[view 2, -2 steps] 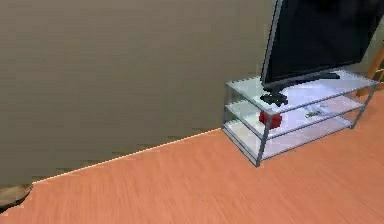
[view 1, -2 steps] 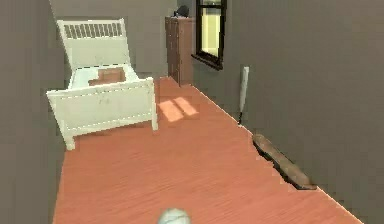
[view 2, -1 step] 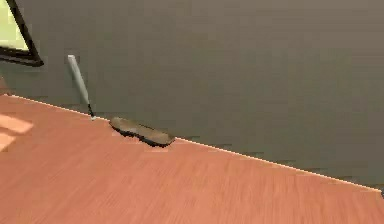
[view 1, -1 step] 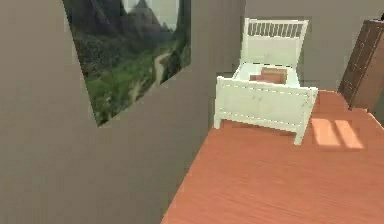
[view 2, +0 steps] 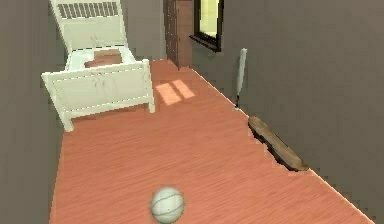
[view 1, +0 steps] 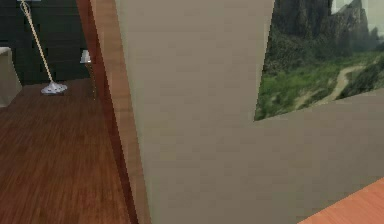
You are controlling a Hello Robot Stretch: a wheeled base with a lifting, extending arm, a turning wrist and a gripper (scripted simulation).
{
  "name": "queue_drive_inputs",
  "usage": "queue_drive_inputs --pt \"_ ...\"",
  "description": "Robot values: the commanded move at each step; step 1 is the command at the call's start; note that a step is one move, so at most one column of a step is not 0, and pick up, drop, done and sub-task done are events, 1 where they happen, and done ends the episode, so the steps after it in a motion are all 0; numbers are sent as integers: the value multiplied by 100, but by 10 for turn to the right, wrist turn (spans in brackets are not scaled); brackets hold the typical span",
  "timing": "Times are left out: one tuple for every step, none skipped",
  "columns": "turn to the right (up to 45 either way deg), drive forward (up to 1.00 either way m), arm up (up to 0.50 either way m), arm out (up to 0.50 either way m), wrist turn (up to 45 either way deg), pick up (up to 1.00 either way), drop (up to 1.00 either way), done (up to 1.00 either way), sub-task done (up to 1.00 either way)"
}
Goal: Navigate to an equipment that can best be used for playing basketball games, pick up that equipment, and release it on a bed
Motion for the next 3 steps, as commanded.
queue_drive_inputs --pt "0 0 18 0 0 0 0 0 0" --pt "0 0 0 44 0 0 0 0 0" --pt "0 0 0 0 450 0 0 0 0"
